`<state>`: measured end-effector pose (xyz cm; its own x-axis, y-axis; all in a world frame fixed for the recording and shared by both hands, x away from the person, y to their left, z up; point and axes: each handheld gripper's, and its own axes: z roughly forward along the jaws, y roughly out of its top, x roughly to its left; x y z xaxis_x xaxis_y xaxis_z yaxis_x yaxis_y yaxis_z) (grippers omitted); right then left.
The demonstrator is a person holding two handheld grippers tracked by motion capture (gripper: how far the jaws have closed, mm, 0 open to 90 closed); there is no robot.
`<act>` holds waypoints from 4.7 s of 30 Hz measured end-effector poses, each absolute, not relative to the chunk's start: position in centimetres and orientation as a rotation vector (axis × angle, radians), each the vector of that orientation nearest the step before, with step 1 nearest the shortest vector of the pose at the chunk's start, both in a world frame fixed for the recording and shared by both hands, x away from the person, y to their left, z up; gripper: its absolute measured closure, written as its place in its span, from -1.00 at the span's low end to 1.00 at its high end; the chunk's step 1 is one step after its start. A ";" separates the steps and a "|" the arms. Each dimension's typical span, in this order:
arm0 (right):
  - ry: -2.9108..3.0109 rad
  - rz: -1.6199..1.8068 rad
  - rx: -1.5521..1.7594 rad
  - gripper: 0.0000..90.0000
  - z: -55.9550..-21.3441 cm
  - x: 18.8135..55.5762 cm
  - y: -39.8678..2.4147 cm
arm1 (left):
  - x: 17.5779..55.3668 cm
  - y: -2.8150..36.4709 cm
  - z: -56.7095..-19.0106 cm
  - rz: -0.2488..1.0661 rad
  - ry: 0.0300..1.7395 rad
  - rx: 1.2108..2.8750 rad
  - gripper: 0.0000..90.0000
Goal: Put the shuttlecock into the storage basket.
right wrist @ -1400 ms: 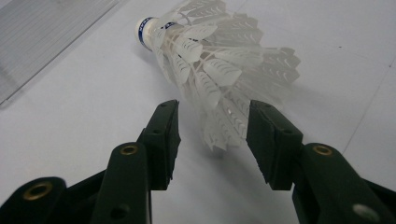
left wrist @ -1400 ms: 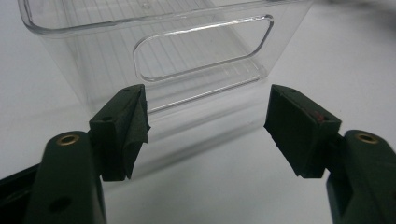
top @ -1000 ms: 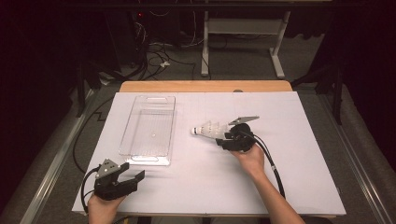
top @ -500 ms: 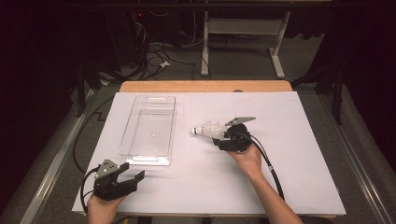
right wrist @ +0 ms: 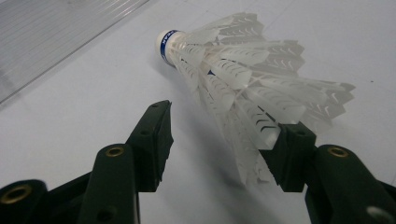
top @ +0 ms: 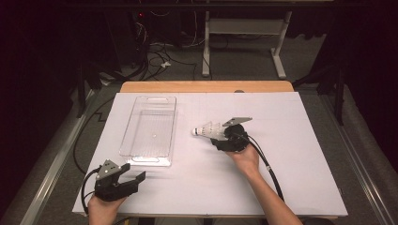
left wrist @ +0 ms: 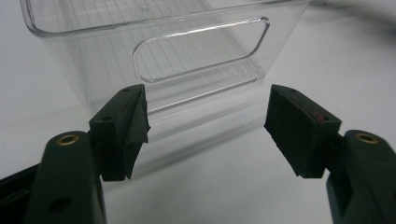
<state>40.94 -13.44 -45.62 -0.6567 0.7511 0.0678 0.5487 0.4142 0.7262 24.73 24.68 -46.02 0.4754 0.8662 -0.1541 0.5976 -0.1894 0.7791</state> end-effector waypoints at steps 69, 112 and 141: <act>2.503 1.034 1.162 0.99 -45.3 42.3 -12.7 | 24.8 24.5 -46.0 0.408 1.213 1.907 -0.31; 2.484 1.143 1.128 0.99 -42.7 41.6 -12.5 | 24.5 24.4 -45.9 0.415 1.203 1.910 -0.31; 2.521 1.197 1.073 0.99 -39.3 41.7 -10.6 | 24.5 24.4 -45.9 0.419 1.204 1.910 -0.31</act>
